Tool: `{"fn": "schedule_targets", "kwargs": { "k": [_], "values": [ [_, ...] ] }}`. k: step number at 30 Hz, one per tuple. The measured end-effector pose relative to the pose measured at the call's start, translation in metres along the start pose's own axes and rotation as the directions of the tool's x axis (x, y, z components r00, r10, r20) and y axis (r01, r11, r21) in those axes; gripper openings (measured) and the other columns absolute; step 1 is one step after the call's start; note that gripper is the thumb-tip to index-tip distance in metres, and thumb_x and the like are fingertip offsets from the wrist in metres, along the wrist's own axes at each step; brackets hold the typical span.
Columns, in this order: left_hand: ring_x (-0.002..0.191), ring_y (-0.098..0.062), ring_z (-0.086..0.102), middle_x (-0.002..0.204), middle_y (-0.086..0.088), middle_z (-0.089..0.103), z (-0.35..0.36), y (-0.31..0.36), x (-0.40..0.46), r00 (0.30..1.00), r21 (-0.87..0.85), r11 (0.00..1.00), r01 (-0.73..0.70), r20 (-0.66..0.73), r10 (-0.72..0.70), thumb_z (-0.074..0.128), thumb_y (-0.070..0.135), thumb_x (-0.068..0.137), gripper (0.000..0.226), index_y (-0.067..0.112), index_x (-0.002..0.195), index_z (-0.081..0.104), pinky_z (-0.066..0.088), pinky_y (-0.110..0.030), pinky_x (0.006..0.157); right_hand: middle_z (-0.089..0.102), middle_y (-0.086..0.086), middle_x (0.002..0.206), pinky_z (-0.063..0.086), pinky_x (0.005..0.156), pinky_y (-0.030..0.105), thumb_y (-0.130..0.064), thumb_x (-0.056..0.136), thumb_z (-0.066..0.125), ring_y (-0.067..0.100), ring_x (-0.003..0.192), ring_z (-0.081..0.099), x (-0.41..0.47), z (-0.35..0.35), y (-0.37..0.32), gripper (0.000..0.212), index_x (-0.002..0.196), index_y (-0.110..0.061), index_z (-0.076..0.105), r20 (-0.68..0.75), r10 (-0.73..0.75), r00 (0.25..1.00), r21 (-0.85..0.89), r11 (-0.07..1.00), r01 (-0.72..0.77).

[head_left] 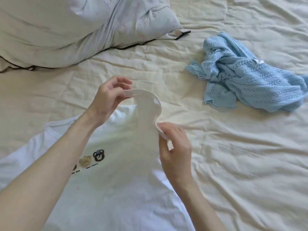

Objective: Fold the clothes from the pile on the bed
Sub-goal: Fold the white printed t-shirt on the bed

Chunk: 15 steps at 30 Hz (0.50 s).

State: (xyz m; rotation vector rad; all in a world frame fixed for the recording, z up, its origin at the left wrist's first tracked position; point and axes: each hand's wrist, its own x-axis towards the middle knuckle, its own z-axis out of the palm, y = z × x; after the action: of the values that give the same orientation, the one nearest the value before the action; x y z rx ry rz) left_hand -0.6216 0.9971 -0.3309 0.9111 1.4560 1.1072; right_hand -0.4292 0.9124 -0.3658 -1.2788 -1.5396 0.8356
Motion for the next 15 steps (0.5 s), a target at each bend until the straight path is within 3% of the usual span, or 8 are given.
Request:
{"fn": "schedule_targets", "kwargs": {
  "k": [2, 4, 6, 8, 9, 10, 12, 15],
  "values": [
    [0.076, -0.019, 0.064, 0.065, -0.003, 0.060, -0.042, -0.016, -0.043, 0.992, 0.053, 0.991, 0.123, -0.026, -0.122, 0.042, 0.003, 0.068, 0.029, 0.008, 0.090, 0.061, 0.052, -0.025, 0.071, 0.071, -0.003, 0.097, 0.044, 0.091, 0.032, 0.010, 0.069, 0.066, 0.022, 0.101, 0.064, -0.034, 0.010, 0.004, 0.027, 0.086, -0.011, 0.073, 0.301, -0.203, 0.932, -0.135, 0.958, 0.252],
    [0.081, -0.024, 0.064, 0.066, -0.006, 0.062, -0.073, -0.046, -0.077, 0.957, 0.310, 0.906, 0.288, -0.079, -0.278, 0.042, 0.003, 0.076, 0.024, 0.009, 0.089, 0.062, 0.048, -0.029, 0.074, 0.068, -0.005, 0.112, 0.034, 0.105, 0.038, -0.006, 0.079, 0.068, 0.020, 0.120, 0.054, -0.065, 0.016, 0.012, 0.021, 0.097, -0.015, 0.072, 0.669, -0.093, 0.737, -0.184, 0.941, 0.285],
    [0.089, -0.026, 0.062, 0.082, -0.007, 0.066, -0.092, -0.079, -0.095, 0.899, 0.594, 0.688, 0.417, -0.159, -0.408, 0.043, 0.000, 0.088, 0.025, 0.016, 0.089, 0.063, 0.044, -0.030, 0.074, 0.059, -0.006, 0.129, 0.023, 0.110, 0.027, -0.027, 0.093, 0.056, 0.012, 0.131, 0.040, -0.090, 0.018, 0.024, 0.024, 0.113, -0.019, 0.067, 0.834, 0.133, 0.536, -0.252, 0.955, 0.154],
    [0.098, -0.023, 0.059, 0.104, -0.006, 0.064, -0.098, -0.099, -0.091, 0.895, 0.714, 0.569, 0.408, -0.189, -0.404, 0.045, 0.006, 0.093, 0.022, 0.019, 0.100, 0.061, 0.041, -0.028, 0.075, 0.068, -0.006, 0.107, 0.036, 0.090, 0.022, -0.033, 0.095, 0.051, 0.009, 0.108, 0.055, -0.099, 0.022, 0.029, 0.024, 0.097, -0.018, 0.070, 0.703, 0.312, 0.639, -0.327, 0.940, -0.100],
    [0.101, -0.020, 0.056, 0.114, -0.004, 0.060, -0.096, -0.103, -0.084, 0.908, 0.725, 0.570, 0.387, -0.193, -0.371, 0.046, 0.011, 0.095, 0.021, 0.019, 0.109, 0.059, 0.039, -0.027, 0.078, 0.068, -0.006, 0.084, 0.040, 0.074, 0.025, -0.035, 0.094, 0.051, 0.008, 0.085, 0.059, -0.096, 0.023, 0.026, 0.028, 0.080, -0.017, 0.067, 0.543, 0.444, 0.713, -0.341, 0.892, -0.296],
    [0.104, -0.017, 0.053, 0.121, -0.002, 0.056, -0.091, -0.106, -0.074, 0.919, 0.719, 0.587, 0.373, -0.199, -0.341, 0.048, 0.018, 0.095, 0.024, 0.018, 0.118, 0.056, 0.037, -0.025, 0.082, 0.063, -0.007, 0.067, 0.038, 0.063, 0.027, -0.038, 0.093, 0.052, 0.007, 0.068, 0.056, -0.092, 0.025, 0.026, 0.034, 0.068, -0.016, 0.059, 0.386, 0.586, 0.712, -0.326, 0.809, -0.489],
    [0.112, -0.013, 0.049, 0.126, 0.003, 0.051, -0.076, -0.108, -0.053, 0.922, 0.656, 0.650, 0.383, -0.236, -0.305, 0.051, 0.032, 0.095, 0.040, 0.017, 0.132, 0.047, 0.036, -0.024, 0.089, 0.059, -0.007, 0.061, 0.037, 0.058, 0.025, -0.044, 0.090, 0.054, 0.011, 0.061, 0.055, -0.080, 0.030, 0.036, 0.039, 0.065, -0.014, 0.054, 0.216, 0.774, 0.595, -0.230, 0.633, -0.739],
    [0.110, -0.011, 0.051, 0.120, 0.004, 0.051, -0.054, -0.109, -0.022, 0.893, 0.500, 0.740, 0.450, -0.250, -0.374, 0.054, 0.041, 0.092, 0.052, 0.011, 0.134, 0.046, 0.038, -0.023, 0.090, 0.051, 0.005, 0.064, 0.039, 0.065, 0.032, -0.046, 0.087, 0.057, 0.021, 0.063, 0.048, -0.063, 0.037, 0.046, 0.042, 0.068, -0.009, 0.051, 0.222, 0.867, 0.447, -0.106, 0.477, -0.873]
  ]
}}
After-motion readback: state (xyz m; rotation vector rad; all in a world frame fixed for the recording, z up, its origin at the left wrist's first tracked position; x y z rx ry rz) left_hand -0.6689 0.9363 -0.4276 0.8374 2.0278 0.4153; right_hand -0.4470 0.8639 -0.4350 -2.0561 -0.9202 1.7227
